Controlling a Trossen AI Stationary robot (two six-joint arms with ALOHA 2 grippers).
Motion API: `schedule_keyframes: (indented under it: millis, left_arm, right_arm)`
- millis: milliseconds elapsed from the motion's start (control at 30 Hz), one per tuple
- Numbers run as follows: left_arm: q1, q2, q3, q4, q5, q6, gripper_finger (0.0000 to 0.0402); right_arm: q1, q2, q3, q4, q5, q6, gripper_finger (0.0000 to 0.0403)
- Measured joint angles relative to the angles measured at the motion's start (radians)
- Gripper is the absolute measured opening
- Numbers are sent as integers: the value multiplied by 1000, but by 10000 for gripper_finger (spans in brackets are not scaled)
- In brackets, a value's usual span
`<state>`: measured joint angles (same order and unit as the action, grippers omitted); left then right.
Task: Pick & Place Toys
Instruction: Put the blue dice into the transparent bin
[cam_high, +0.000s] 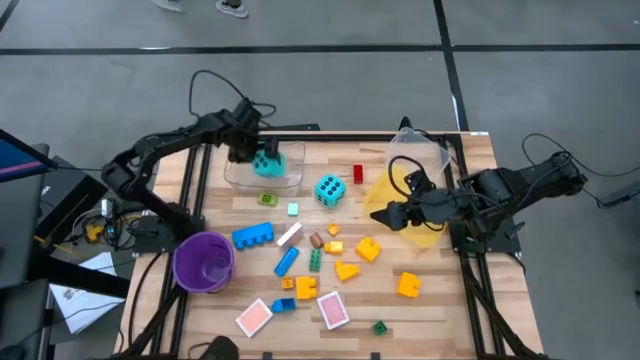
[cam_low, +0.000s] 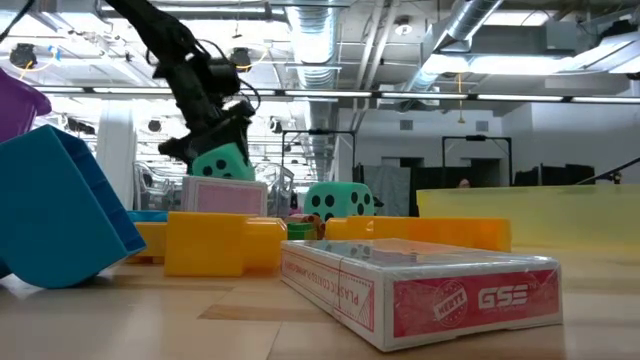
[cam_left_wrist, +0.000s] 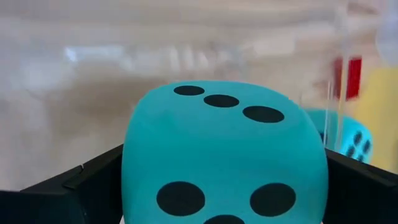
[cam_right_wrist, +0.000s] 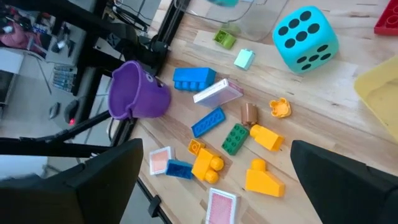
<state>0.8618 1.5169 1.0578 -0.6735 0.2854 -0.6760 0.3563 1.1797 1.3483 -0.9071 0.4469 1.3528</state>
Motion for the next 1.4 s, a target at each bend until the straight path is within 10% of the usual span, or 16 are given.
schedule_keyframes:
  millis: [433,767,1400]
  left_arm:
    - [9,-22,4,-86,-44,121,400]
    - [-92,-79,4,-61,-315,157,400]
    - [-150,-277,4,107,-352,34,400]
  right_arm:
    - [10,0,0,1,29,2,399]
    - [10,0,0,2,26,-1,399]
    - [10,0,0,198,30,-130,399]
